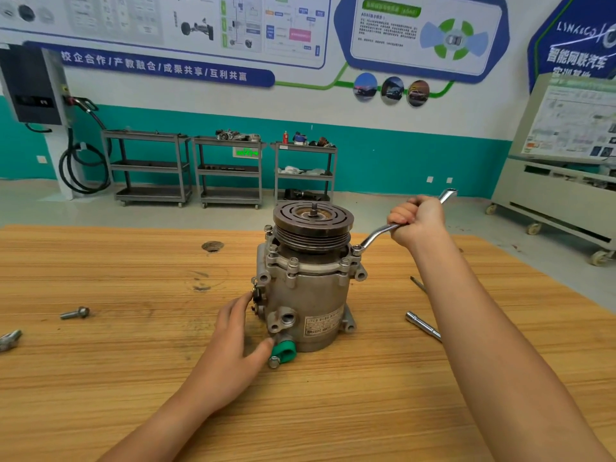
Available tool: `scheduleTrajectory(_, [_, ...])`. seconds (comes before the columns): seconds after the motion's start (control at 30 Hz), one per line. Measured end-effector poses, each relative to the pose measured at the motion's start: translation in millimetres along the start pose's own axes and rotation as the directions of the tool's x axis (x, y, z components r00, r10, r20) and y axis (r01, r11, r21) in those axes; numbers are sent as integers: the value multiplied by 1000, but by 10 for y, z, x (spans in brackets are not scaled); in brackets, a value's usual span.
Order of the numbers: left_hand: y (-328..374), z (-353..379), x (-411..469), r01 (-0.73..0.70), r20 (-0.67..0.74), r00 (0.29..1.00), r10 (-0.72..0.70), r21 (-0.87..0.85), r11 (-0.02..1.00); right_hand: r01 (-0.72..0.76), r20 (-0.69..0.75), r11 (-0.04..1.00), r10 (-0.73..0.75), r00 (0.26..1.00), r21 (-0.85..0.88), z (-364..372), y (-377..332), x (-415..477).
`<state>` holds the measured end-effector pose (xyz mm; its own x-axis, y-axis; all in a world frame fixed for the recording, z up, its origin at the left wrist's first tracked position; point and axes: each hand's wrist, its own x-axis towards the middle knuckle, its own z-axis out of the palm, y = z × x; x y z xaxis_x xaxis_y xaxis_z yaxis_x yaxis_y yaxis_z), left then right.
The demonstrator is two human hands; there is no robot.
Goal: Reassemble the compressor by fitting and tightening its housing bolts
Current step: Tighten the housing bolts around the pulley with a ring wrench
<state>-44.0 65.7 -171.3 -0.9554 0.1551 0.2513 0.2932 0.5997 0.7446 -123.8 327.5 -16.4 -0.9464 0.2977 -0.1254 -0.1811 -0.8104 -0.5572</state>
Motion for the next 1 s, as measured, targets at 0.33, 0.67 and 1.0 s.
scheduleTrajectory(0.33, [10, 13, 4, -6, -7, 1000, 6, -2, 1000, 440, -159, 869, -412, 897, 229, -458, 349, -698])
scheduleTrajectory(0.67, [42, -14, -11, 1, -2, 1000, -1, -14, 1000, 531, -139, 819, -512, 848, 218, -282, 470, -1326])
scheduleTrajectory(1.0, [58, -12, -19, 10, 3, 1000, -10, -8, 1000, 383, -96, 912, -373, 923, 148, -139, -138, -617])
